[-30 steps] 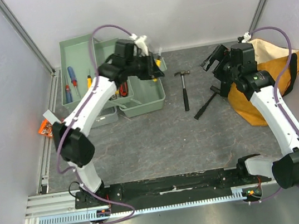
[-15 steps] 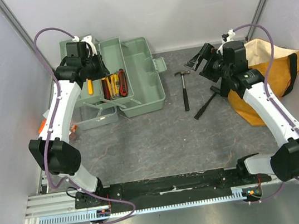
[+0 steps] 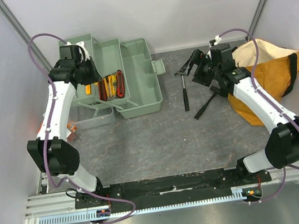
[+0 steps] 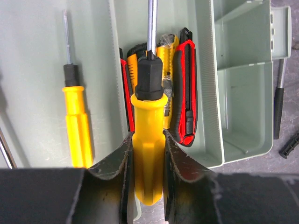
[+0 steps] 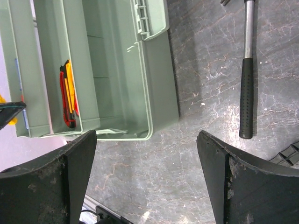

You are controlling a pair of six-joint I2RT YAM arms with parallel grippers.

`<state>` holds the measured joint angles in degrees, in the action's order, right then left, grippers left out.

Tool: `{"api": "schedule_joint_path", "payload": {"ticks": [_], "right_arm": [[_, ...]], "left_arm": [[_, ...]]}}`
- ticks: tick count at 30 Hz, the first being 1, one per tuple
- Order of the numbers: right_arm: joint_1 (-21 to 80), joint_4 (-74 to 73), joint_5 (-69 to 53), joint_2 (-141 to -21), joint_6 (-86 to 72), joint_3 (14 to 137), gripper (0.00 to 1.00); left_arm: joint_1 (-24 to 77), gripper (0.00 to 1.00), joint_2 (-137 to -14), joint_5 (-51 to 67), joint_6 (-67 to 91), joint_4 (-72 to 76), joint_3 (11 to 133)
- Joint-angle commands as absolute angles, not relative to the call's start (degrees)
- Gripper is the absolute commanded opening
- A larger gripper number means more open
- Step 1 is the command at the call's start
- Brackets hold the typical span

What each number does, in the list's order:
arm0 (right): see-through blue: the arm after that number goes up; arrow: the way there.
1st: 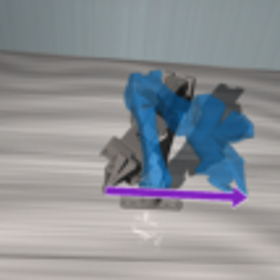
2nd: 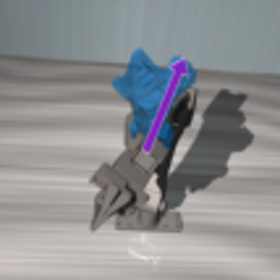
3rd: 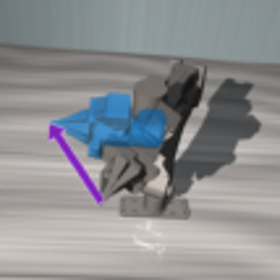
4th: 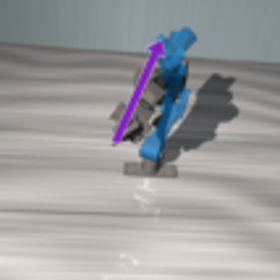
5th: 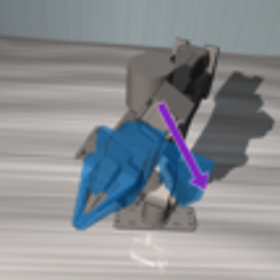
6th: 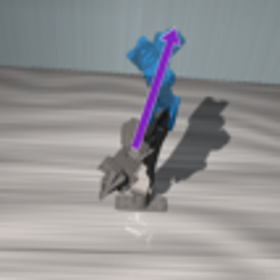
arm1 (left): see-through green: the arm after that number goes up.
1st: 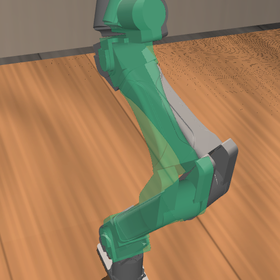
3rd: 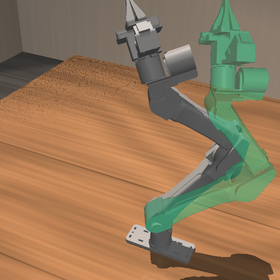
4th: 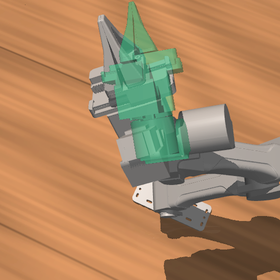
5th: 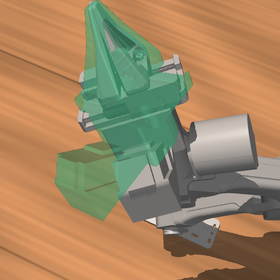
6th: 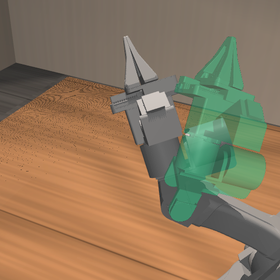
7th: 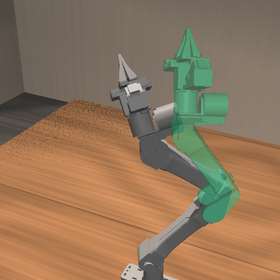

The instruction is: Pack the tool kit

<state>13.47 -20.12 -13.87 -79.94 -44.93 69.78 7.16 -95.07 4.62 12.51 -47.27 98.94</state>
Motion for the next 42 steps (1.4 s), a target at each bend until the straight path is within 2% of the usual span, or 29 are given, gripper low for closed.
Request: {"api": "schedule_joint_path", "payload": {"ticks": [1,9,14,21,25,30,33,34,37,42], "right_arm": [[14.3,-18.0,-15.2,-81.5,-44.5,71.2,0.94],[14.8,-18.0,-15.9,-84.1,-44.4,72.3,0.93],[14.7,-18.1,-16.2,-84.7,-44.0,72.4,0.93],[14.7,-18.2,-16.7,-85.3,-43.9,71.6,0.93],[14.8,-18.2,-17.4,-86.1,-43.8,71.6,0.93],[14.7,-18.4,-17.5,-86.7,-43.9,71.4,0.93],[14.7,-18.4,-17.3,-87.0,-43.8,70.8,0.93],[14.6,-18.4,-17.1,-87.1,-43.8,70.6,0.93],[14.8,-18.5,-16.3,-87.5,-43.8,69.8,0.93],[14.7,-20.6,-13.6,-88.9,-41.2,69.6,0.92]], "left_arm": [[2.6,0.02,-91.5,2.5,9.6,-47.9,98.2],[1.5,0.02,-88.7,12.3,10.5,-44.9,97.6],[0.5,0.02,-88.6,7.7,9.9,-44.8,97.9],[-2.2,0.02,-90.6,-4.9,8.2,-47.2,98.1],[-2.6,0.04,-92.3,-5.5,8.2,-47.3,97.7],[-2.7,0.12,-94.7,-5.8,8.9,-47.3,95.9],[-2.8,0.21,-95.7,-6.5,9.1,-47.5,95.4],[-2.7,0.25,-95.8,-6.4,9.2,-47.5,95.4],[-2.6,0.49,-95.3,-6.2,9.8,-47.1,95.7],[-2.6,0.59,-93.5,-4.9,10.4,-46.5,97.2]]}}
